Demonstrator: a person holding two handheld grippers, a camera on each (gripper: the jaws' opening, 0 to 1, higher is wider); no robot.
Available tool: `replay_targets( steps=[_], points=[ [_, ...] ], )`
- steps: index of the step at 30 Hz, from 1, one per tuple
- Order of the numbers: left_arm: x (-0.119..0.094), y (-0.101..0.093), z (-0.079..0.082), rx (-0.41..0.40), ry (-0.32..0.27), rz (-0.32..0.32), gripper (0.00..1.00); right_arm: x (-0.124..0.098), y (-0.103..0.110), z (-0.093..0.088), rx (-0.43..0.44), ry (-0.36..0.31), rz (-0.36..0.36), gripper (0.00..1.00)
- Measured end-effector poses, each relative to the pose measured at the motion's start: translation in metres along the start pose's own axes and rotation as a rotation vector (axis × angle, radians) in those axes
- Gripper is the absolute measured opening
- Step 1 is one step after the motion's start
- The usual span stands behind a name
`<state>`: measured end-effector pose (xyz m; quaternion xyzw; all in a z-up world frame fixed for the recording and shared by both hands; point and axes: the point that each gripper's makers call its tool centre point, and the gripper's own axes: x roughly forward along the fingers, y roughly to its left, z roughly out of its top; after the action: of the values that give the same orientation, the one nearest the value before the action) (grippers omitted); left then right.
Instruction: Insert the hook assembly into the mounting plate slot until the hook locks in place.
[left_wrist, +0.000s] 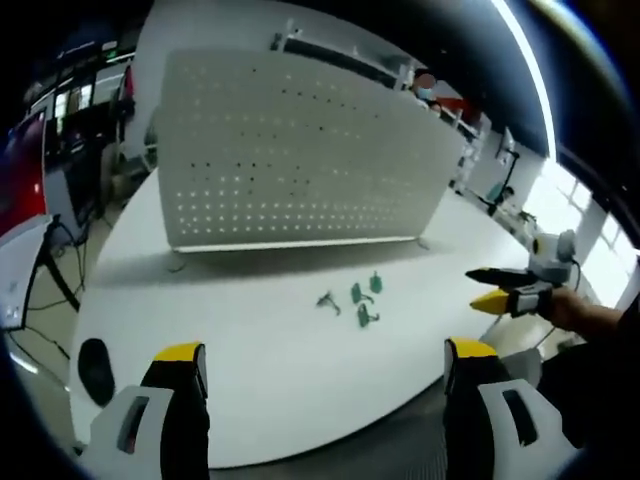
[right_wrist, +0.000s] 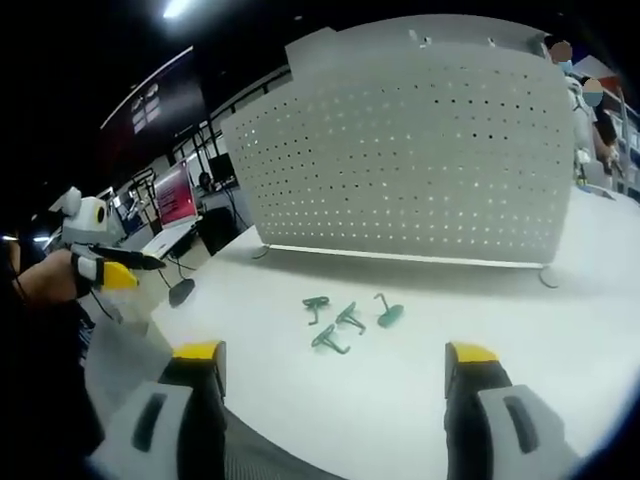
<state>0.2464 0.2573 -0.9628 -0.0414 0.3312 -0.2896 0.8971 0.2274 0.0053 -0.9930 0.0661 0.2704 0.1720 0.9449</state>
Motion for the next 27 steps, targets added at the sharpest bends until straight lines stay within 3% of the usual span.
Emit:
replay_targets(
  steps=[27],
  points=[
    [-0.0016, -0.0012, -0.009, -0.002, 0.022, -0.003, 1.0, -0.0025, 0.0037, -0.0096, -0.018, 0.032, 0.01, 0.83]
  ],
)
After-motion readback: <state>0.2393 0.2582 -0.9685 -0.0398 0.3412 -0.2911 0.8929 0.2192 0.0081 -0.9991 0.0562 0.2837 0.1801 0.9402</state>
